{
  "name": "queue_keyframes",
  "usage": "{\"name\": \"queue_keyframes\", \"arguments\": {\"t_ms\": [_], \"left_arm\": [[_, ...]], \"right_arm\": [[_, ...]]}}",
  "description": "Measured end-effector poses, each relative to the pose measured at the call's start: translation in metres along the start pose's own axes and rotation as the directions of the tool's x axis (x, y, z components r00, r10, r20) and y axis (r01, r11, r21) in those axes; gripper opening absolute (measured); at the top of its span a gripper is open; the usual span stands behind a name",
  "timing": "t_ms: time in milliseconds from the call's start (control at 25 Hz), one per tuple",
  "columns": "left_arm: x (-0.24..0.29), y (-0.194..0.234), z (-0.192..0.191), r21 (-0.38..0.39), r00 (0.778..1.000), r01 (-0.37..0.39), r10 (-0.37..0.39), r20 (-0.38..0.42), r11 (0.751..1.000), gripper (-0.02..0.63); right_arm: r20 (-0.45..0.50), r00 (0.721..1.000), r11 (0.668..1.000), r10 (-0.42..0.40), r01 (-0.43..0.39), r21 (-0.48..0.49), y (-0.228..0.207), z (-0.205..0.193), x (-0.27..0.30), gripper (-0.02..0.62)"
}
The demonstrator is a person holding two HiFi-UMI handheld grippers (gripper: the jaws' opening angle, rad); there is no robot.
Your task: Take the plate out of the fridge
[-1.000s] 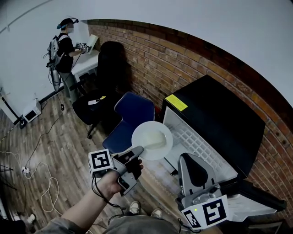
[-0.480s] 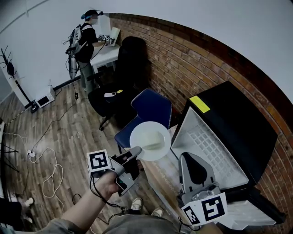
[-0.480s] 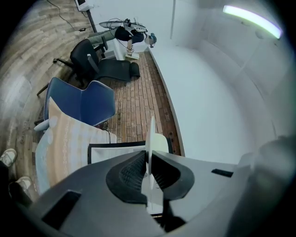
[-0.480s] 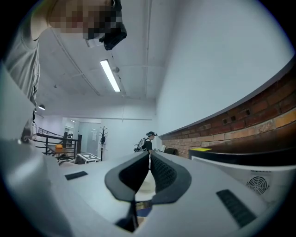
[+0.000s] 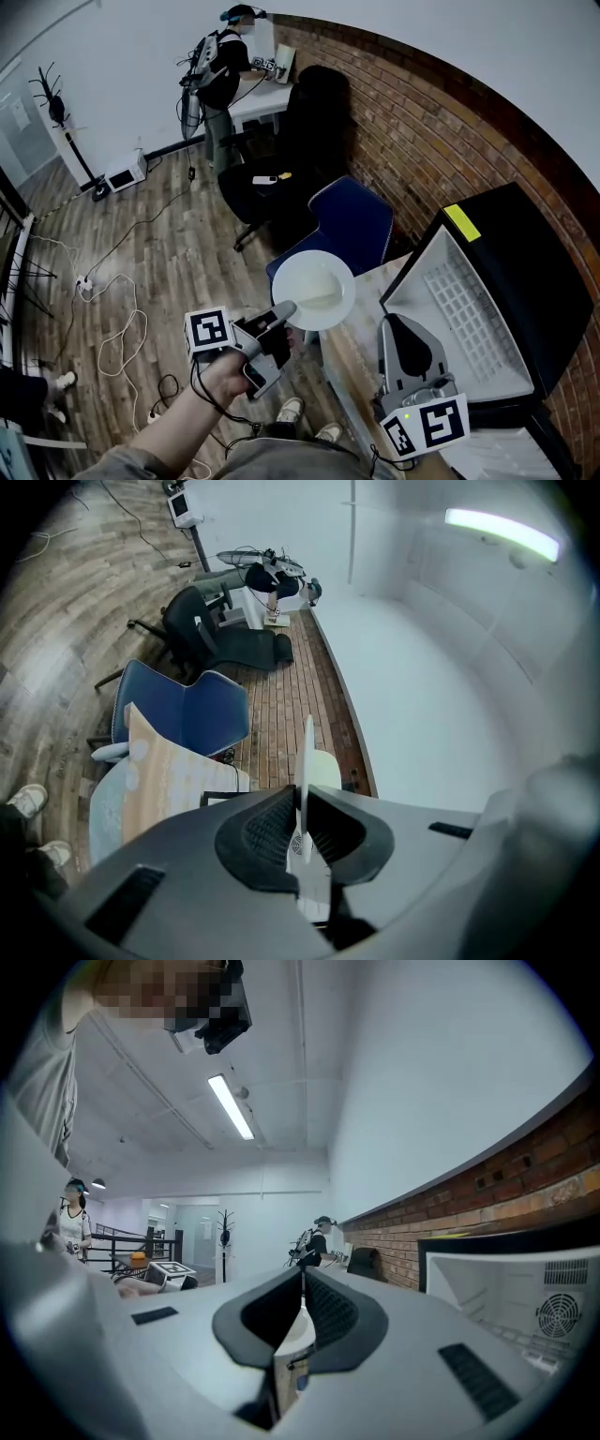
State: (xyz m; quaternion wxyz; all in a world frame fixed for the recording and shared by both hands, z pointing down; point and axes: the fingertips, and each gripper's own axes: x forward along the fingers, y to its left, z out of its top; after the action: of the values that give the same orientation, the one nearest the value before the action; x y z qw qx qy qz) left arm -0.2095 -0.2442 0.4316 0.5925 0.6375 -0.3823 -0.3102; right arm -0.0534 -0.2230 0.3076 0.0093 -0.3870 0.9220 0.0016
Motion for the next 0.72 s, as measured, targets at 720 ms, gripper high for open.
{"name": "queue_keyframes", "arguments": {"t_ms": [720], "left_arm": [[-0.065,0.054,0.028,-0.036,0.992,-0.062,0.065,0.106,0.997,0.032]], "right_arm": [[-0.11,0.988,0.994,0.112,-0.112,0.008,0.046,-0.052,0.031,0.032]]}}
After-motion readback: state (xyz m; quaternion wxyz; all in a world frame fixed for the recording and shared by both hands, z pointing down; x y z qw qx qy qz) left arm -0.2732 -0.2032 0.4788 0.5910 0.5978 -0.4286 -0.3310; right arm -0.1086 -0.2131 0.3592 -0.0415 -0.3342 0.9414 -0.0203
